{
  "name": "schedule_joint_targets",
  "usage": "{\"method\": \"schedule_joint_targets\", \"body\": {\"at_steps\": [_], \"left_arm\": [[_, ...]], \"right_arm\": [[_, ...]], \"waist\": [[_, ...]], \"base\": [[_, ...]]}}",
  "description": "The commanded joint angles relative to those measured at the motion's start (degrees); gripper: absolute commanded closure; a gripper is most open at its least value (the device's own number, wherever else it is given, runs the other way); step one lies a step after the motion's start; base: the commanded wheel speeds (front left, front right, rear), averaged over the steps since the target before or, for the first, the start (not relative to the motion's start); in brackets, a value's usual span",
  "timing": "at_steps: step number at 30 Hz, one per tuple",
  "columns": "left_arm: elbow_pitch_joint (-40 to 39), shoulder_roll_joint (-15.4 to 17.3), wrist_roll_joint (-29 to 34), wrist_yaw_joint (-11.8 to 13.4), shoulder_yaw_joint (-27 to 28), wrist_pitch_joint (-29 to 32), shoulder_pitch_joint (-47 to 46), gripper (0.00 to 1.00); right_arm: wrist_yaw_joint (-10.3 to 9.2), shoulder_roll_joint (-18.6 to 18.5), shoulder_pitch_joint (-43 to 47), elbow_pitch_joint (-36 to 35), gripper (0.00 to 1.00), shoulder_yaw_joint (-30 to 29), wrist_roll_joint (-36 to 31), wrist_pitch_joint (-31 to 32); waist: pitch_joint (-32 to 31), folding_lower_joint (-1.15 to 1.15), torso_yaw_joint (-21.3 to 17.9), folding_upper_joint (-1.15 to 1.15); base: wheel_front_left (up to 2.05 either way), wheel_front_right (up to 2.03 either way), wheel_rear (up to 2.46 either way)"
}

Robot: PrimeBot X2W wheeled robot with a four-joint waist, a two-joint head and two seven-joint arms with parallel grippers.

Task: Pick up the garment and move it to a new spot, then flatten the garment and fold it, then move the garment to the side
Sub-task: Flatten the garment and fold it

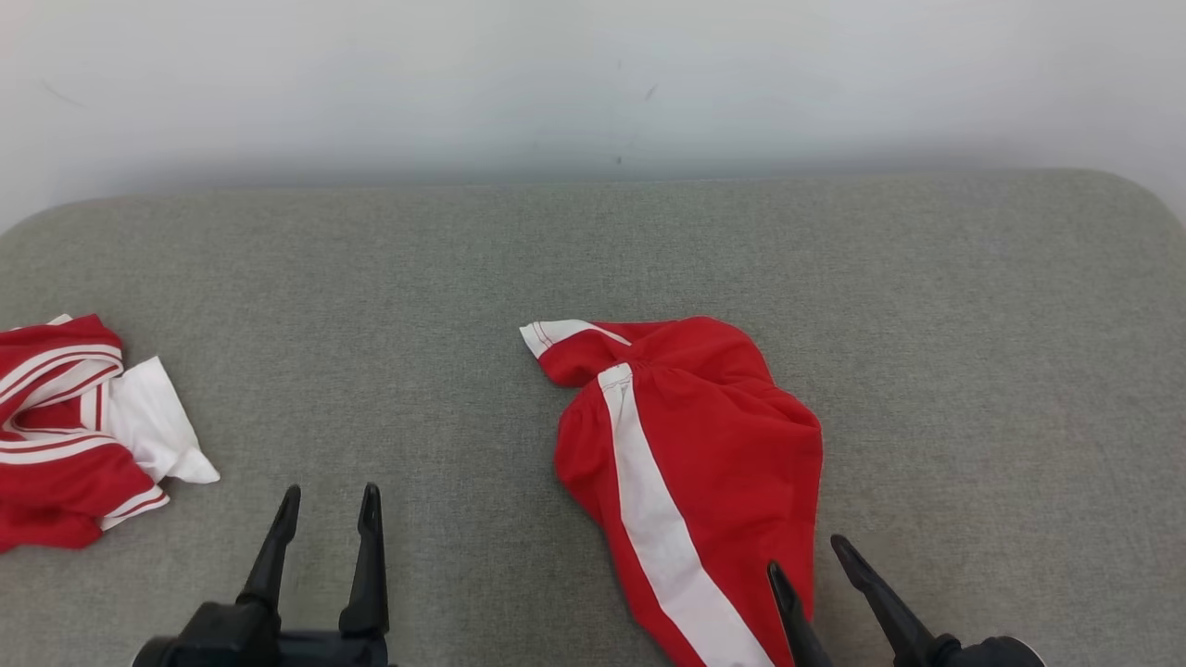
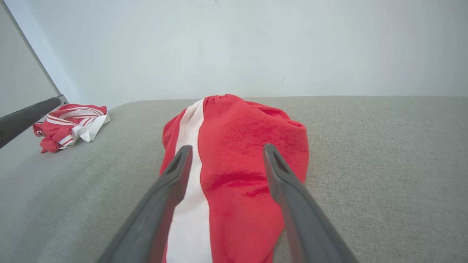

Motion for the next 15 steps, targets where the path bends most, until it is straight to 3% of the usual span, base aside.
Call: {"method": "schedule_joint_targets", "body": {"at_steps": [1,8,15], "left_arm": [[-0.36,0.01,0.6,-0.34,-0.01,-0.22,-1.49,0.0],[1.44,0.78,3.17,-1.38,-2.75,-0.22,-6.14,0.0],[7.71,6.13,0.12,-1.28,-13.54,-0.22,-15.18,0.0]], "right_arm": [[0.08,0.94,-0.47,-0.86,0.0,-0.89,0.54,-0.15],[0.08,5.57,-1.33,-0.18,0.0,-3.68,0.13,-0.15],[0.08,7.24,-3.53,1.15,0.0,-3.19,0.02,-0.15]], "waist": [[0.0,0.0,-0.33,0.0],[0.89,0.0,-2.9,0.0],[2.66,0.0,-7.41,0.0]], "base": [[0.0,0.0,0.0],[0.0,0.0,0.0],[0.0,0.0,0.0]]}}
